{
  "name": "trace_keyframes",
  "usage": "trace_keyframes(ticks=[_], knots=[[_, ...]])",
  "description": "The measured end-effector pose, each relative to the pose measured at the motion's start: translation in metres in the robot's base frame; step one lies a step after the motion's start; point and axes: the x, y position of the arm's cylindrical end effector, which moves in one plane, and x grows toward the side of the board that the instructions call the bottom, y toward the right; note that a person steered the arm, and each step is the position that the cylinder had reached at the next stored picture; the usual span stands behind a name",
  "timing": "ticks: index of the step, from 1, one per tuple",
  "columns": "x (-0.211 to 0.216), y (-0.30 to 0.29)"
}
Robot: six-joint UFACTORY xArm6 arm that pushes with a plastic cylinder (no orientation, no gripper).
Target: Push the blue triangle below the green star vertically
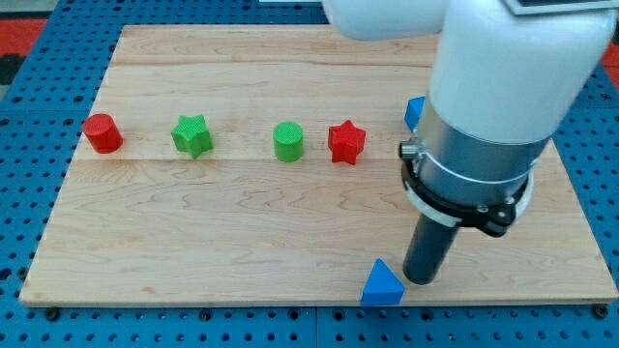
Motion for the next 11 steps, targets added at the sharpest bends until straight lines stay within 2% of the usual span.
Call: trace_keyframes(ticks=[1, 2, 4, 10, 11], knots=[[-0.003, 0.029], [0.017, 0.036], [0.026, 0.023], [0.023, -0.207], [0.008, -0.252]])
